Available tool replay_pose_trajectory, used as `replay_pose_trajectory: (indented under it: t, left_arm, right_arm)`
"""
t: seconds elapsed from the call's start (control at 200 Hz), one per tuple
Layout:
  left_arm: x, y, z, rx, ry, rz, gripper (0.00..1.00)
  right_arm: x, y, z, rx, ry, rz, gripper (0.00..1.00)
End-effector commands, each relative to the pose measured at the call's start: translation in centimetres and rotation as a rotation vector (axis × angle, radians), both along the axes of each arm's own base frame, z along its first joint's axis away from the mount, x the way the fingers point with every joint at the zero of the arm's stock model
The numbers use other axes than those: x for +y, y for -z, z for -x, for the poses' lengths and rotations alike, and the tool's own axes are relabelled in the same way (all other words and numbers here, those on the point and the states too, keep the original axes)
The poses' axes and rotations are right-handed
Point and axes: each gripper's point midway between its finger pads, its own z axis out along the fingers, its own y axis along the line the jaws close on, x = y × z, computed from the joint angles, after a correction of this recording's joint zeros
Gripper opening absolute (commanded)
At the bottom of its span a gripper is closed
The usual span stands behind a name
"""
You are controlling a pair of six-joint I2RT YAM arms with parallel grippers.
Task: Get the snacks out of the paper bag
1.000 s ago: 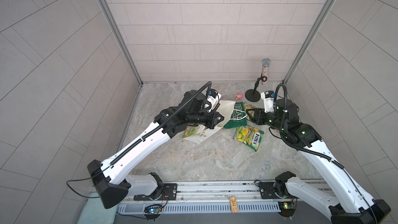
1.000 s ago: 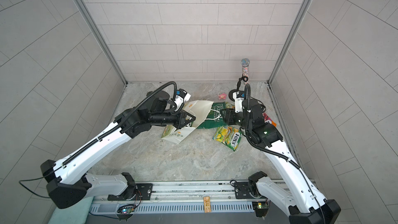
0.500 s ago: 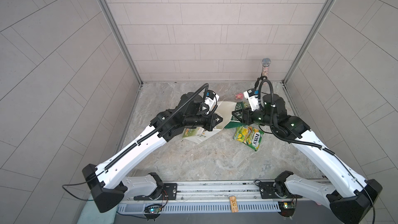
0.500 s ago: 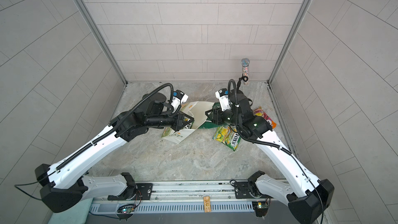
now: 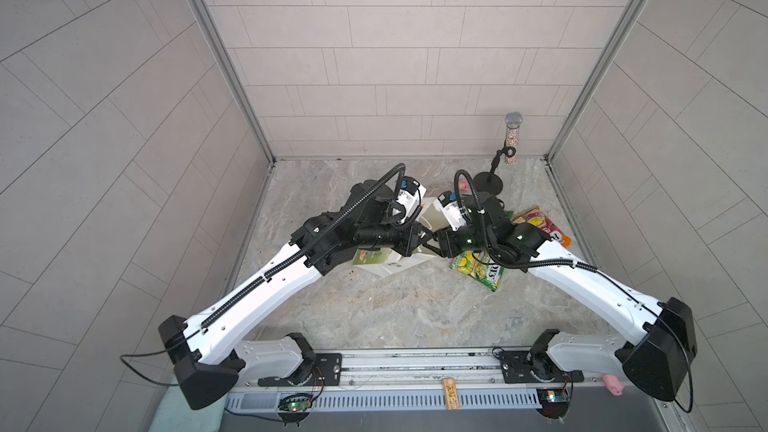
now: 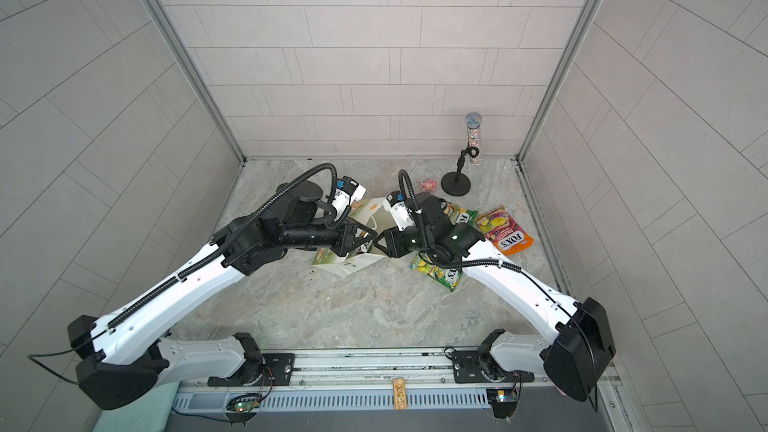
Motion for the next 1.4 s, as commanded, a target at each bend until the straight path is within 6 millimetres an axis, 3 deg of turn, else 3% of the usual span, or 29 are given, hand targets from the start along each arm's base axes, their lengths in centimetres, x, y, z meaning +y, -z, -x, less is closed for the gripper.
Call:
replay_pose_trajectory:
  t: [0.0, 0.195, 0.42, 0.64, 0.816, 0.926, 0.956, 1.066, 1.201, 1.391]
  left_arm:
    - [0.7, -0.9, 1.3, -0.014, 0.019, 0.013, 0.0]
    - [2.0, -0.9, 1.4, -0.038, -0.038, 0.006, 0.0]
    - [2.1, -0.2, 2.3, -0.002, -0.026, 0.009, 0.0]
    - [2.0, 1.0, 2.3, 0.018, -0.037, -0.015, 0.0]
    - [2.3, 1.2, 0.8, 0.006, -0.122, -0.031, 0.0]
    - [2.6, 0.8, -0.4, -0.012, -0.193, -0.018, 0.0]
    - [2.7, 0.8, -0.7, -0.014, -0.215, -0.014, 0.0]
    - [3.1, 0.4, -2.0, -0.031, -0.292, 0.008, 0.0]
    - [3.0, -0.4, -2.7, -0.05, -0.328, 0.042, 0.0]
    - [2.3, -0.7, -2.5, -0.046, -0.298, 0.059, 0.0]
  right_arm:
    - [0.0, 1.5, 1.1, 0.023, -0.002, 0.005, 0.48]
    - [0.4, 4.8, 4.3, 0.076, -0.013, 0.009, 0.5]
    - [1.7, 6.5, 6.4, 0.072, 0.006, 0.011, 0.55]
    - [-1.3, 4.4, 6.0, -0.064, 0.093, 0.048, 0.57]
    - [-2.9, 2.9, 7.5, -0.123, 0.078, -0.014, 0.58]
    - [-2.3, 2.9, 8.9, -0.096, 0.013, -0.062, 0.56]
    - [-2.3, 4.1, 9.4, -0.069, -0.005, -0.058, 0.55]
    - [-1.2, 4.4, 10.4, -0.036, -0.059, -0.12, 0.51]
    - [-0.3, 4.7, 11.0, -0.02, -0.1, -0.158, 0.47]
    - [1.0, 7.1, 10.8, 0.032, -0.12, -0.122, 0.41]
